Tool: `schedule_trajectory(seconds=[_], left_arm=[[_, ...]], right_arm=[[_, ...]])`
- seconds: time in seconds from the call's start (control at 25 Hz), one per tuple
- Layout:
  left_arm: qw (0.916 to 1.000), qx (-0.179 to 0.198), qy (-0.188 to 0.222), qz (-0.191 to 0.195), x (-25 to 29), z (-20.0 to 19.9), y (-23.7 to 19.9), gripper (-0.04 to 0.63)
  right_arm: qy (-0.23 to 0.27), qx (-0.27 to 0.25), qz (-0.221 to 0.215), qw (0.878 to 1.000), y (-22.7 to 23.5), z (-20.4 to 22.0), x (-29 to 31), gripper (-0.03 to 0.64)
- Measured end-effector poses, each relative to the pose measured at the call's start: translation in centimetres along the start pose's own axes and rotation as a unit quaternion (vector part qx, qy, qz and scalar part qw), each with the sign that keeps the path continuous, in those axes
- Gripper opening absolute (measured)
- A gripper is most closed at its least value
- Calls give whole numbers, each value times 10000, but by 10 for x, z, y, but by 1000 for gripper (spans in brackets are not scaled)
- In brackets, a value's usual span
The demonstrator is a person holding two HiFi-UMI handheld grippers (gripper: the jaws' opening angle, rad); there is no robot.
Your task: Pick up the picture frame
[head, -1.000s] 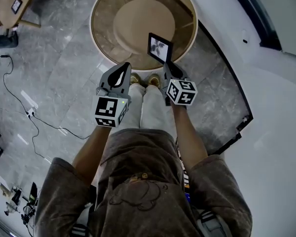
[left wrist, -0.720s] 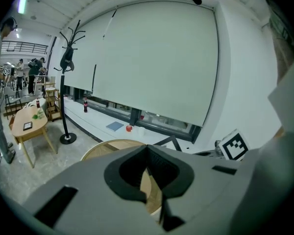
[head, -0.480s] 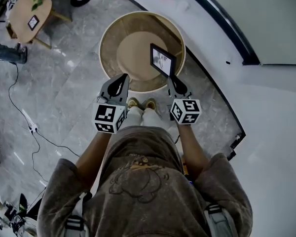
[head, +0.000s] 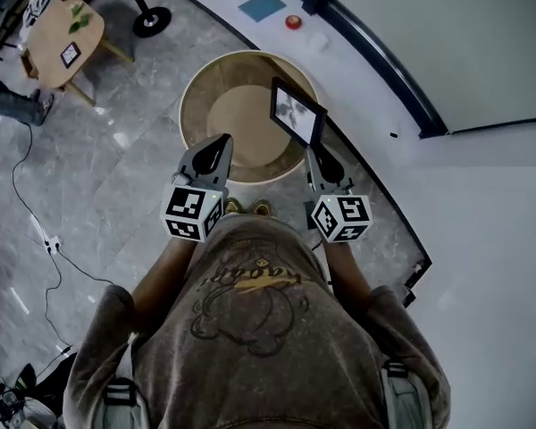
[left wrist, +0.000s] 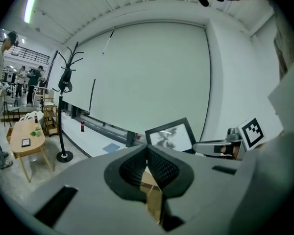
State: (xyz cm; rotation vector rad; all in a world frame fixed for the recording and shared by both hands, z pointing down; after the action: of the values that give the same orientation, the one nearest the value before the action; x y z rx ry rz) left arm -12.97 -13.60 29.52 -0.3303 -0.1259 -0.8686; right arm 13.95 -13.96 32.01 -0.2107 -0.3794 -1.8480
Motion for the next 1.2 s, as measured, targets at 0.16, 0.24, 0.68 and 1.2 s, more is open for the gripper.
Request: schedule_trajectory(seconds=[0.16, 0.24, 0.68, 1.2], left_arm=[[9998, 93, 173, 38, -2, -5, 9, 18], [9996, 136, 244, 31, -4, -6, 10, 18], [9994, 203, 290, -4, -10, -9, 5, 18], [9994, 243, 256, 18, -11, -9, 0, 18]], right_arm=[[291, -52, -51, 9995, -4, -18, -14, 80], [402, -92, -75, 9991, -7, -23, -17, 80], [620, -123, -136, 9979, -24, -28, -23, 80], [716, -133, -93, 9973, -28, -28, -22, 80]])
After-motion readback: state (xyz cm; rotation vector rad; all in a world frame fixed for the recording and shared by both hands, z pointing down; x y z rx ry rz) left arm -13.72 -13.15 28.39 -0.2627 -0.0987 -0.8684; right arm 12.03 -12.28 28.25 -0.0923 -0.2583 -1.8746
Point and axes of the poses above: the fingertips, and each gripper's own axes: x forward along the fingers, y to its right, z out of its underside, the point moved 10 cm from there along -x, backward along the fingers, and after that the axes turned 11 degrees about z, right-handed, at the moved point
